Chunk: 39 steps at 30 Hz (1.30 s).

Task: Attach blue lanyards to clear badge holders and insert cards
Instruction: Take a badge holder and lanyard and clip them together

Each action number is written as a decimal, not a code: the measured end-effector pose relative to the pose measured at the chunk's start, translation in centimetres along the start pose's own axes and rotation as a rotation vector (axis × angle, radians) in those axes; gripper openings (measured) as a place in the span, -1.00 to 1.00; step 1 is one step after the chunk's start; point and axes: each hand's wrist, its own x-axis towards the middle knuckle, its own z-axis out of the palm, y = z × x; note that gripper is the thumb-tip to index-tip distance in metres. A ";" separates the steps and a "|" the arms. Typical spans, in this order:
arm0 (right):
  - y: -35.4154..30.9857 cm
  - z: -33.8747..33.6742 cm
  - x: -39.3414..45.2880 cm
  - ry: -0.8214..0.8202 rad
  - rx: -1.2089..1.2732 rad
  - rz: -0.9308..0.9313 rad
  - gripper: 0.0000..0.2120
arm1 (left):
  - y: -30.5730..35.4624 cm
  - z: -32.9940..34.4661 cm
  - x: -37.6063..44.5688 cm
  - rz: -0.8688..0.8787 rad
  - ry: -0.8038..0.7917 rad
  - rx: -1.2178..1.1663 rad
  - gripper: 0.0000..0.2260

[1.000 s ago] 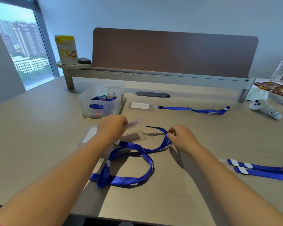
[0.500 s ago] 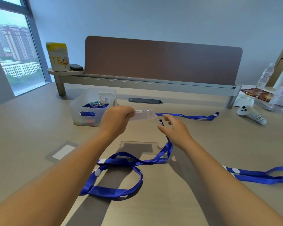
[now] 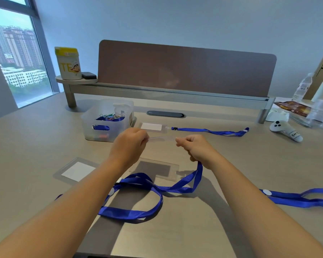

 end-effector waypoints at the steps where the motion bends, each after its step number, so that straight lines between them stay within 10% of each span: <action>1: -0.1 0.1 -0.1 -0.038 0.028 0.029 -0.72 | -0.1 0.0 -0.1 -0.005 0.014 0.021 -0.98; 12: -1.4 1.0 -0.2 0.091 0.213 -0.029 -0.83 | 2.0 -0.7 0.7 -0.312 -0.441 -0.395 -0.62; 21: -2.0 0.9 -0.9 0.036 0.212 -0.063 -0.84 | 4.1 -1.3 2.3 -0.273 -0.208 -0.475 -0.70; 33: -2.5 0.3 -1.2 0.035 0.169 -0.117 -0.82 | 4.3 -1.9 2.6 0.155 -0.039 0.057 -0.87; 39: -2.8 0.8 -1.1 0.110 0.017 -0.224 -0.79 | 4.7 -3.0 2.8 0.230 -0.229 0.277 -0.75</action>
